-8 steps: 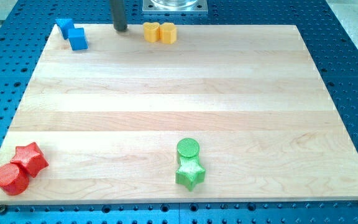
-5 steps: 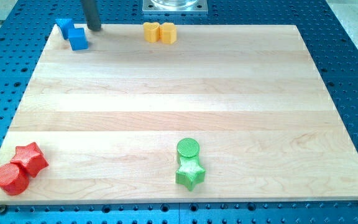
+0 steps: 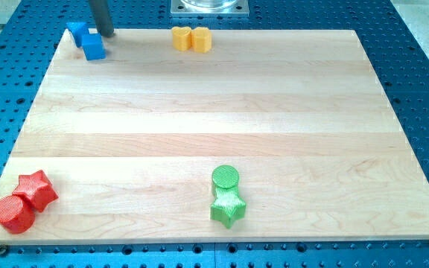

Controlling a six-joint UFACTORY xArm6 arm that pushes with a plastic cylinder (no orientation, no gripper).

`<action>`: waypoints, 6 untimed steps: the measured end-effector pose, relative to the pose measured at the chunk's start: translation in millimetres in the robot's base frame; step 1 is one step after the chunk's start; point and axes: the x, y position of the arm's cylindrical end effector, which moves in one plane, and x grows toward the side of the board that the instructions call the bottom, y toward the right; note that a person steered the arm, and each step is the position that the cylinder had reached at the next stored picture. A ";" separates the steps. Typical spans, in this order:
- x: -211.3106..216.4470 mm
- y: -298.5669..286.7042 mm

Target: Push the triangle to the top left corner of the board

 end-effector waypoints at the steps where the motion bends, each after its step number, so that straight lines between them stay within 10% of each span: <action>1: 0.0 -9.2; 6: 0.8 -64.0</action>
